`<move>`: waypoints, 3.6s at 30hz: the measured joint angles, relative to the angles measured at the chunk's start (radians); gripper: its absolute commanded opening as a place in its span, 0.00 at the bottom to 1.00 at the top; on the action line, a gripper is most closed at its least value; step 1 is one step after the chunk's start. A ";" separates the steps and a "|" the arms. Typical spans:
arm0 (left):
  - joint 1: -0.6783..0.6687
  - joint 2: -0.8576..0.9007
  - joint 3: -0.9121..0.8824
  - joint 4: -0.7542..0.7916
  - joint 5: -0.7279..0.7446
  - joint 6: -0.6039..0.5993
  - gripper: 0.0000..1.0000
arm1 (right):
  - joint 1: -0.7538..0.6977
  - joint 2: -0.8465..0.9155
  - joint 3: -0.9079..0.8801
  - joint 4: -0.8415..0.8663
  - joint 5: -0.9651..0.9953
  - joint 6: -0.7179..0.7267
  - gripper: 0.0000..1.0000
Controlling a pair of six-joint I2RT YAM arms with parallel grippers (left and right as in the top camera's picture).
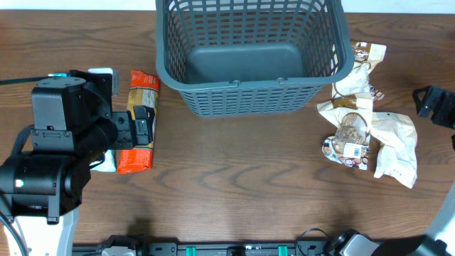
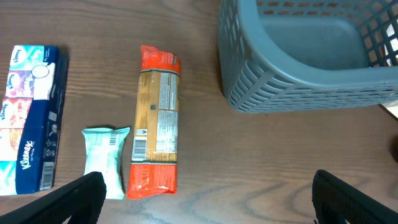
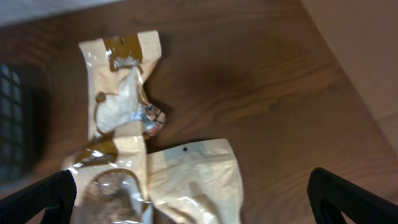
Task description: Pack container
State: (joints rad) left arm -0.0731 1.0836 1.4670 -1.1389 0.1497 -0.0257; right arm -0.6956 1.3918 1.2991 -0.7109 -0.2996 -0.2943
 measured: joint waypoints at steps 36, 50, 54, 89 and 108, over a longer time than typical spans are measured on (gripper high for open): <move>0.000 0.074 0.000 -0.002 0.000 0.000 0.99 | 0.006 0.537 0.002 -0.136 0.144 -0.133 0.99; 0.000 0.074 0.000 -0.002 0.000 0.000 0.99 | 0.006 0.603 0.003 -0.108 0.148 -0.097 0.89; 0.000 0.074 0.000 -0.002 0.000 0.000 0.99 | 0.006 0.608 0.004 -0.081 0.153 -0.076 0.38; 0.000 0.074 0.000 0.024 0.000 0.000 0.99 | 0.337 0.188 0.580 0.067 0.000 0.208 0.01; 0.000 0.074 0.000 0.020 0.000 0.000 0.99 | 0.874 0.516 0.620 0.098 -0.018 0.330 0.01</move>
State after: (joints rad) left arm -0.0731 1.1576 1.4670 -1.1191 0.1497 -0.0257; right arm 0.1780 1.9079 1.9186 -0.6128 -0.3180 0.0353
